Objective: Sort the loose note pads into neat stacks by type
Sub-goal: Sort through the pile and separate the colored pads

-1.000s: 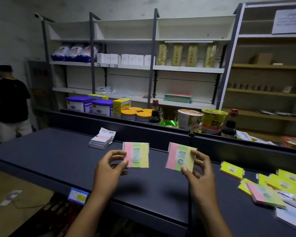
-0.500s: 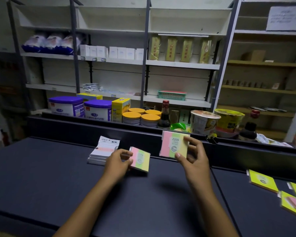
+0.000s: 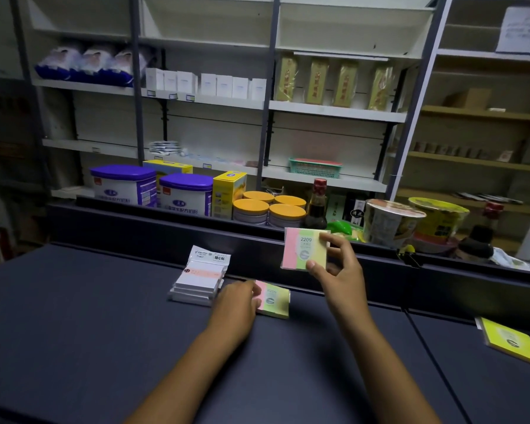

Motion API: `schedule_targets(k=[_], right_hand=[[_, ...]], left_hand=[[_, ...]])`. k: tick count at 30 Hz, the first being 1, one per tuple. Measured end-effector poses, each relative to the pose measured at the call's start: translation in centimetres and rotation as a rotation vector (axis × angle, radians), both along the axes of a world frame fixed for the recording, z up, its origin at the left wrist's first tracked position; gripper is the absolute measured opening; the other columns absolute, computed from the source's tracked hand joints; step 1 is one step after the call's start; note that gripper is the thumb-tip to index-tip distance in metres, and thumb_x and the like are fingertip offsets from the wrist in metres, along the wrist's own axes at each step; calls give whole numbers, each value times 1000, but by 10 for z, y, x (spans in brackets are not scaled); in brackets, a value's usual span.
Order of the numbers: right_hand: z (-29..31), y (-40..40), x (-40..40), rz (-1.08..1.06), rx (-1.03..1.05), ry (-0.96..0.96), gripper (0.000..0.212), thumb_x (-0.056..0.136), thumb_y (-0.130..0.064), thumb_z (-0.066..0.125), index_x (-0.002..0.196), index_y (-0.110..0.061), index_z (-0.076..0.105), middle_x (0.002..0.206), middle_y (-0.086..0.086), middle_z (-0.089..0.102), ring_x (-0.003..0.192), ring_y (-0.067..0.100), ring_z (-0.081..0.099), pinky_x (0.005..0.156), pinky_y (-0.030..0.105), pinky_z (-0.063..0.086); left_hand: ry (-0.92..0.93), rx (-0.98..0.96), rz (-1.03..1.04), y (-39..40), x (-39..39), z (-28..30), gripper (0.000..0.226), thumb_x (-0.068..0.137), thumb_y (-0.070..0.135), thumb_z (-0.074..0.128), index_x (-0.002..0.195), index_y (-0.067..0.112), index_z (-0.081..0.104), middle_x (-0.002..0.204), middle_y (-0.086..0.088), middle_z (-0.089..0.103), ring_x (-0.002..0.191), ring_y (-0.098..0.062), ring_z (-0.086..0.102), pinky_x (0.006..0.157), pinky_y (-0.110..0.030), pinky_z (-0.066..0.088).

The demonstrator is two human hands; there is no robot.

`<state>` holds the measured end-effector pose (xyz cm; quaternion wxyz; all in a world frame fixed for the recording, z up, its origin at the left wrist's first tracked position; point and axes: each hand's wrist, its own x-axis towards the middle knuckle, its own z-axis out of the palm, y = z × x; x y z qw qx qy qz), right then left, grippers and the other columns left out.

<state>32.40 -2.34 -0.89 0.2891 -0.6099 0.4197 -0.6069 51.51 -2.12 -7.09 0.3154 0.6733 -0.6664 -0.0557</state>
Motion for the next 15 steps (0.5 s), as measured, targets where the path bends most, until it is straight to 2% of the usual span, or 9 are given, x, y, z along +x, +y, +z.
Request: schedule_targets(k=[4,9,12,15], right_hand=[[-11,-4,-3,-7,20,-3,50,84,-5,75,115,-40,58,111,-5,66,94,5,70,76,26,60],[-23,-8,-3,12,62,16,48,82,-6,77,118,-34,61,109,-1,68,92,11,71,83,39,61],[-28,-11,2,30,96,56,48,81,-7,78,119,-30,62,108,1,69,92,18,71,84,44,60],[-34,-12,7,21,108,146,48,78,-11,82,116,-31,63,105,-3,70,93,15,69,79,33,60]], left_hand=[[-114,6,-46,3,-2,0,23,97,30,52,115,22,65,119,-1,54,113,-21,54,95,-33,43],[-142,-2,-101,8,2,16,27,95,33,55,119,23,61,121,0,50,114,-21,53,99,-37,44],[-142,-79,-131,5,14,36,27,93,39,57,118,28,60,118,6,53,112,-16,54,90,-33,48],[-325,-187,-27,-1,26,46,26,94,42,52,115,28,58,114,6,55,108,-15,53,79,-29,44]])
